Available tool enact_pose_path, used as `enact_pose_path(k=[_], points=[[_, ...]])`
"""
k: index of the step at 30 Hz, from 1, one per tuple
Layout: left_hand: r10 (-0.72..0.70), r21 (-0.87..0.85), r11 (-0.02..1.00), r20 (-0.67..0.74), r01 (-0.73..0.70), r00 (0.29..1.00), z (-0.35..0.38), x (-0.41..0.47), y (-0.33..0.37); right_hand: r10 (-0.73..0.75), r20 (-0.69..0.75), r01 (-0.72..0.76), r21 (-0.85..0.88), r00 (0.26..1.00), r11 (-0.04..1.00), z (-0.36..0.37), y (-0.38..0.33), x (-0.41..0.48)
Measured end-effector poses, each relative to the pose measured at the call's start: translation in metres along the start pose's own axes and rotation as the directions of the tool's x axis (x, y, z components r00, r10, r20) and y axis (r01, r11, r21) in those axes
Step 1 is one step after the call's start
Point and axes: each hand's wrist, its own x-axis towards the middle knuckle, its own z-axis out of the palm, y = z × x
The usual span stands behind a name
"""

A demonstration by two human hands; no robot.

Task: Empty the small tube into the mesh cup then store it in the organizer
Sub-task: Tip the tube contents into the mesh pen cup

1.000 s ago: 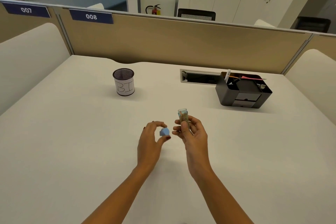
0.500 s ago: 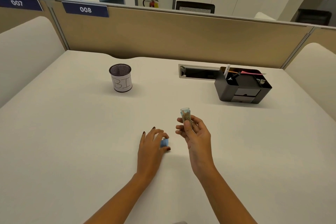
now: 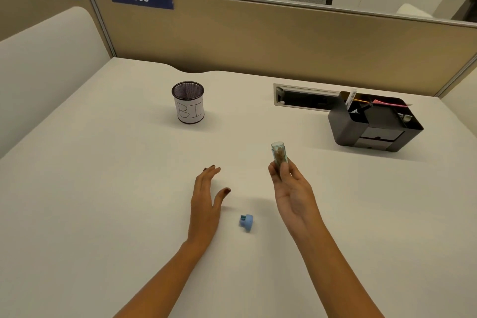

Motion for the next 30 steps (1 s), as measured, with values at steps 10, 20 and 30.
enact_pose_path(k=[10,20,30], points=[[-0.060,0.032,0.997,-0.165,0.066,0.985,-0.022,0.061,-0.028,0.068,0.022,-0.068,0.001,0.997,0.998,0.030,0.015,0.047],[-0.137,-0.026,0.990,-0.271,0.136,0.953,-0.027,0.143,-0.051,0.029,-0.013,-0.030,-0.044,0.999,0.999,0.096,0.034,0.115],[-0.232,-0.084,0.972,-0.253,0.218,0.939,-0.027,0.214,-0.072,-0.053,-0.009,0.052,-0.142,0.999,0.989,0.144,0.056,0.188]])
